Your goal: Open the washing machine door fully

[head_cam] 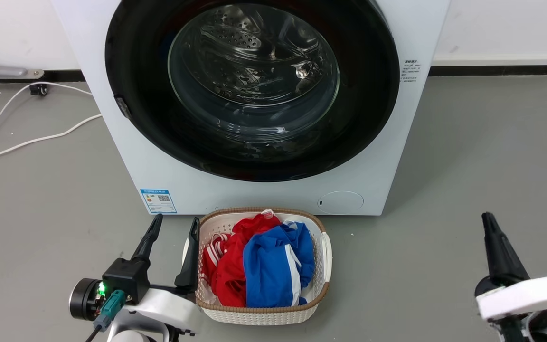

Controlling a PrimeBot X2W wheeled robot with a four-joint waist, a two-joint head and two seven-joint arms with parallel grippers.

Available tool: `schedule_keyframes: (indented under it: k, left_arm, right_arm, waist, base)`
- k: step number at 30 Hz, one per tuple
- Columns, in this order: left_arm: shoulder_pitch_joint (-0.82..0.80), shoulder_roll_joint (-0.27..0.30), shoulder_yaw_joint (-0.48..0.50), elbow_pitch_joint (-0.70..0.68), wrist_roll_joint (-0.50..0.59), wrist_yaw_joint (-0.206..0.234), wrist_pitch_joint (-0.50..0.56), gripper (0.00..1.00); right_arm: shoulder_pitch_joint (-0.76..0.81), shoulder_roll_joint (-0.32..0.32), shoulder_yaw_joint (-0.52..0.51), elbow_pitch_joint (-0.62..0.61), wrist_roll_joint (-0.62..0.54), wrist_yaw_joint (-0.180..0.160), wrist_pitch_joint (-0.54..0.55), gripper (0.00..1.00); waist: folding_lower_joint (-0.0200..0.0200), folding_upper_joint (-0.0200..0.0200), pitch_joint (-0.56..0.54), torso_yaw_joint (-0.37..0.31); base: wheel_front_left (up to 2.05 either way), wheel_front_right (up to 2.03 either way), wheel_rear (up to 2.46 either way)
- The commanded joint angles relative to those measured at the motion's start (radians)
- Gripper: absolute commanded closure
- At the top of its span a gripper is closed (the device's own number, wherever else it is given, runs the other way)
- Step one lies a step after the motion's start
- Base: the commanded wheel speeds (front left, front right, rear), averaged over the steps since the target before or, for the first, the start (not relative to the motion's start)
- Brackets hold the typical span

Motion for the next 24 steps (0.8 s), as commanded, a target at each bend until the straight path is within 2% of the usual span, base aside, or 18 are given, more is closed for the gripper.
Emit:
schedule_keyframes:
  k: [1,5,6,8,11,17,24]
  left_arm:
    - [-0.003,-0.004,0.003,-0.004,-0.002,0.001,-0.003,0.0]
    - [-0.003,-0.007,0.005,-0.008,-0.001,0.002,-0.003,0.0]
    - [-0.011,-0.009,0.008,-0.012,0.002,0.005,-0.003,0.0]
    - [-0.02,-0.011,0.01,-0.016,-0.003,0.005,-0.003,0.0]
    - [-0.027,-0.012,0.012,-0.019,-0.001,0.007,-0.003,0.0]
    - [-0.064,-0.015,0.007,-0.032,0.007,0.005,-0.003,0.0]
    - [-0.135,-0.02,-0.015,-0.064,0.015,0.001,-0.002,0.0]
  right_arm:
    - [-0.013,0.002,-0.002,0.005,0.1,0.0,-0.002,1.0]
    - [-0.039,0.001,-0.022,0.024,0.439,0.0,-0.013,1.0]
    - [-0.073,0.001,-0.05,0.045,0.694,0.0,-0.032,1.0]
    - [-0.106,0.001,-0.075,0.061,0.832,0.0,-0.04,1.0]
    - [-0.165,0.001,-0.129,0.107,0.978,0.0,-0.038,1.0]
    - [-0.33,-0.05,-0.217,0.221,1.12,0.0,-0.026,1.0]
    - [-0.54,-0.188,-0.224,0.364,1.158,0.0,-0.01,1.0]
  waist:
    - [0.0,0.0,0.002,-0.002]
    - [0.0,0.0,0.011,-0.008]
    - [0.0,0.0,0.025,-0.013]
    - [0.0,0.0,0.04,-0.016]
    - [0.0,0.0,0.06,-0.018]
    - [0.0,0.0,0.127,-0.012]
    - [0.0,0.0,0.229,0.026]
  base:
    - [0.0,0.0,0.0]
    - [0.0,0.0,0.0]
    - [0.0,0.0,0.0]
    - [0.0,0.0,0.0]
    - [0.0,0.0,0.0]
    - [0.0,0.0,0.0]
    - [0.0,0.0,0.0]
